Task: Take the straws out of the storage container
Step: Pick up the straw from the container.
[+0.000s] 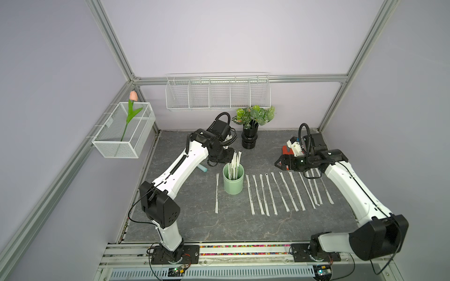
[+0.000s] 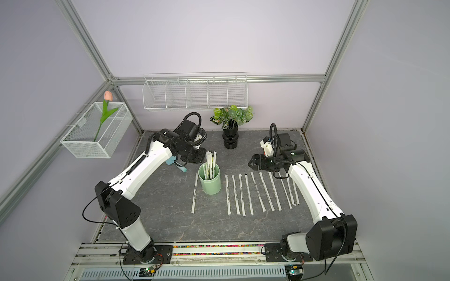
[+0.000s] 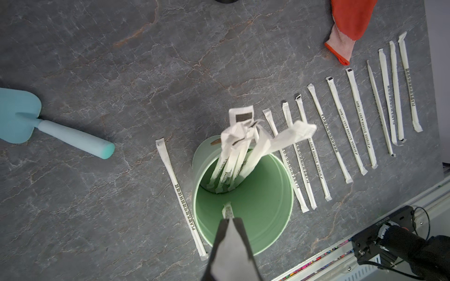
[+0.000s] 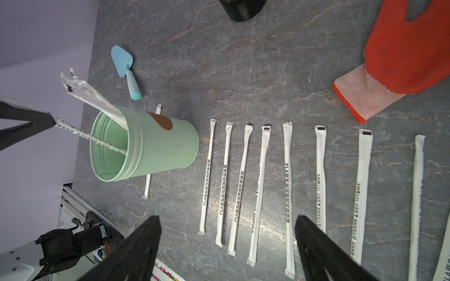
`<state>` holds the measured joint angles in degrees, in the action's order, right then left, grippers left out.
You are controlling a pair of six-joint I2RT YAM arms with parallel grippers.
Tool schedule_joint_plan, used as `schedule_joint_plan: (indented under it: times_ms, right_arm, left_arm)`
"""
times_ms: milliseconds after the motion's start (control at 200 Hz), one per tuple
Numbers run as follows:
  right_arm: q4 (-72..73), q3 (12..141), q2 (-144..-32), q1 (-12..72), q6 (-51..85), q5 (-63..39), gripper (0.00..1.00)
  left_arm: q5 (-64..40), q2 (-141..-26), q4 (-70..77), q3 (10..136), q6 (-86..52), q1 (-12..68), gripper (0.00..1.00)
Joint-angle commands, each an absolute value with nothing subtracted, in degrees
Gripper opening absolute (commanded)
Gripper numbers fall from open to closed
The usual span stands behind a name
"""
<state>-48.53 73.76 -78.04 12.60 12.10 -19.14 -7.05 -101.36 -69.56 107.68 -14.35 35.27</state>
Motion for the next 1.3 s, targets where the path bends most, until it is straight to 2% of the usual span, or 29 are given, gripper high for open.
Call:
schedule_joint_plan:
  times_ms: [0, 345, 710, 1010, 1295]
  right_arm:
    - [-47.64, 72.84, -78.76, 13.05, 12.62, -19.93, 0.89]
    - [-48.32, 73.94, -78.47, 13.09, 12.49, -19.54, 0.89]
    - [-49.61, 75.32, -78.05, 13.18, 12.48, -19.51, 0.89]
    - [-51.28, 77.17, -77.68, 13.33, 12.34, -19.16, 0.89]
    - [-52.53, 76.13, -76.51, 13.4, 11.6, -17.63, 0.89]
  left_arm:
    - [-5.52, -102.45, -72.26, 112.62, -13.05, 35.51, 0.03]
    - [-1.52, -103.55, -77.13, 126.05, -11.52, 35.42, 0.02]
    - [2.5, -97.75, -84.34, 135.27, -12.65, 32.7, 0.02]
    - [1.4, -92.3, -87.18, 133.02, -14.58, 28.43, 0.02]
    - [0.03, -96.5, -90.61, 124.23, -16.76, 24.95, 0.0]
